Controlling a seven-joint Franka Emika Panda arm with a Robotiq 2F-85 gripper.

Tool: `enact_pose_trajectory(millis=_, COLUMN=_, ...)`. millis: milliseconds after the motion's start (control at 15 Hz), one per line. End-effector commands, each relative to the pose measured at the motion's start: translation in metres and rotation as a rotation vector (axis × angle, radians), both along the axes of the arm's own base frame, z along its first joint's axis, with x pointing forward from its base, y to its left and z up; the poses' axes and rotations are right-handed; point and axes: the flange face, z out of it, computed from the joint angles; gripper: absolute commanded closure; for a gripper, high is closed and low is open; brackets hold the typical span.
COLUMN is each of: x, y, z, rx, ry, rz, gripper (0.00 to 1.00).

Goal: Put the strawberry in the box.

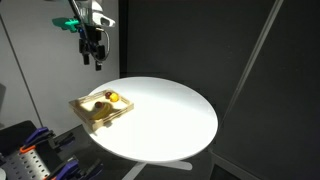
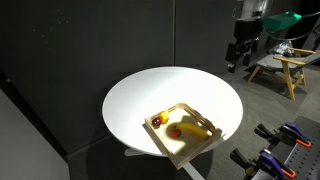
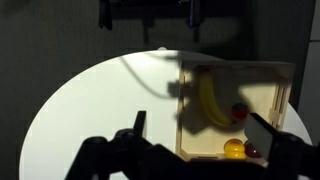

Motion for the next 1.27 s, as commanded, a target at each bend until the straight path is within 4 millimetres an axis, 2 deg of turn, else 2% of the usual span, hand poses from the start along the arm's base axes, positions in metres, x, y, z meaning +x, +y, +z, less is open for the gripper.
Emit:
enact_pose_trajectory(millis=0, x=-0.0085, y=-0.0038, z=0.0055, rx=-0.015, ry=-0.037, rz=0.041, gripper=0.0)
enact_pose_trajectory(millis=133, x=-0.0024, y=-0.0003, z=0.0022, rx=-0.003, ry=-0.014, rz=0.017, gripper=0.0)
enact_pose_trajectory(millis=1200, x=-0.0026, y=0.0009, z=-0.0003, rx=-0.004, ry=-0.01, rz=0.02, gripper=0.0)
